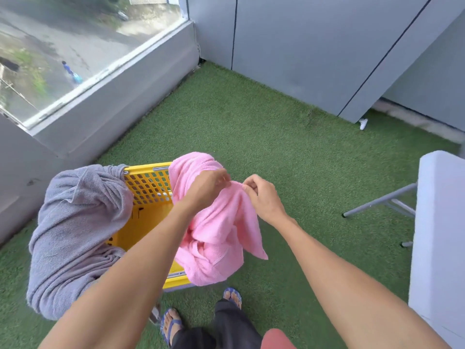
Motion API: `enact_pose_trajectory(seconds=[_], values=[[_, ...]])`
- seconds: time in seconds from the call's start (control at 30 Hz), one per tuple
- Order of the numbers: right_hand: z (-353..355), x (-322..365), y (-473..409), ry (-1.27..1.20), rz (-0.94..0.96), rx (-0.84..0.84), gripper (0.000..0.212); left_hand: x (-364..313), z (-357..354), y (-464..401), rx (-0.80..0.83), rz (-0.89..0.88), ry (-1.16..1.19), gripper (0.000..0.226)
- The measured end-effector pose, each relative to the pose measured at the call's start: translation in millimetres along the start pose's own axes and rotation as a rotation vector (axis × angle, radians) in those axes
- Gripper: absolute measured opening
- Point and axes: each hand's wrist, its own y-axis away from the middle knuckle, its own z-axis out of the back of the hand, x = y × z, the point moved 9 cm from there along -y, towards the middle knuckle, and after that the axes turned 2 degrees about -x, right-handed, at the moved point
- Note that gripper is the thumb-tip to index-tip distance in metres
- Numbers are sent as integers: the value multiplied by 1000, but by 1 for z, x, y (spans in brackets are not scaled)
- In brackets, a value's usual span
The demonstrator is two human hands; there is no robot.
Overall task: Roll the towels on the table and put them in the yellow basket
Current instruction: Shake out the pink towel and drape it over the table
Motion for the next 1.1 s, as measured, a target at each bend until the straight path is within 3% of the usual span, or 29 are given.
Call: enact_pose_trajectory(seconds=[0.3,0.57,0.83,1.1], values=[[247,71,-15,-42,146,-446,13,-247,67,-91,-150,-394,42,9],[406,140,48,64,244,-719,10,-423,113,-73,-265,-761,136,7],[435,154,113,52,221,-873,18,-480,130,-31,-234,-944,176,6],[432,180,145,216,194,-951,15,-455,104,-29,-230,-830,157,4]])
